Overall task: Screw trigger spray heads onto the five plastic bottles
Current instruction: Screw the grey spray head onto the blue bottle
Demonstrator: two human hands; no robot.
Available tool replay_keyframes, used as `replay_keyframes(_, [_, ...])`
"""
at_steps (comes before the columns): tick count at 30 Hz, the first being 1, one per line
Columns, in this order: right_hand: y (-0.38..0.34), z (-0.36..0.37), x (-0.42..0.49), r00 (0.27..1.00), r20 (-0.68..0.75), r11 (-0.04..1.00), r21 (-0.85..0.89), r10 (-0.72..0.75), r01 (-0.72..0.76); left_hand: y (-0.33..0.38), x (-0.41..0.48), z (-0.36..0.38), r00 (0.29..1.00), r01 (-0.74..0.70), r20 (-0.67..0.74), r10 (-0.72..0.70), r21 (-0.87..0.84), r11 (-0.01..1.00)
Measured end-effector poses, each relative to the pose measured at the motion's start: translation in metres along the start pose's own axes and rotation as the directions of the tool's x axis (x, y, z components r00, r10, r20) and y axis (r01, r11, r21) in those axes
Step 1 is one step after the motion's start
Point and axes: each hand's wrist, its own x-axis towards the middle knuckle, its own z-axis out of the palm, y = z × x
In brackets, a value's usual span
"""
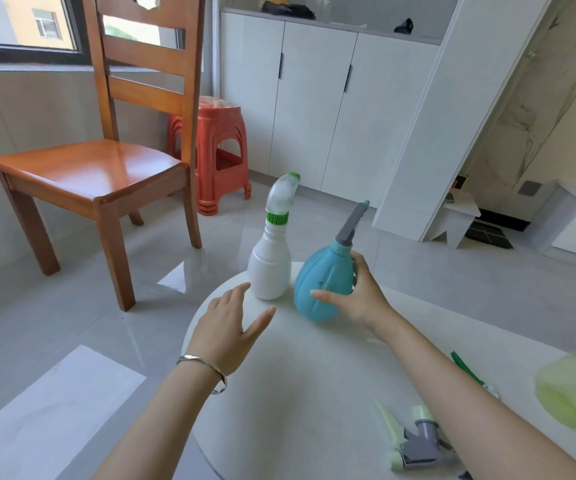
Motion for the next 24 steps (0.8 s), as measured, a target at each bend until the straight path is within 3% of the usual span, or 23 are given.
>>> replay_keyframes(6, [0.01, 0.005, 0.009, 0.998, 0.058, 1.0, -0.022, 0.001, 0.0, -0.006, 0.001, 0.0, 0.998, 0.025, 0.049, -0.032, 0.144, 0.989])
replay_keyframes(24, [0.01, 0.0, 0.02, 0.985, 0.164, 0.997, -0.067, 0.047, -0.037, 0.003, -0.001, 0.0, 0.996, 0.055, 0.073, -0.06, 0.07, 0.996])
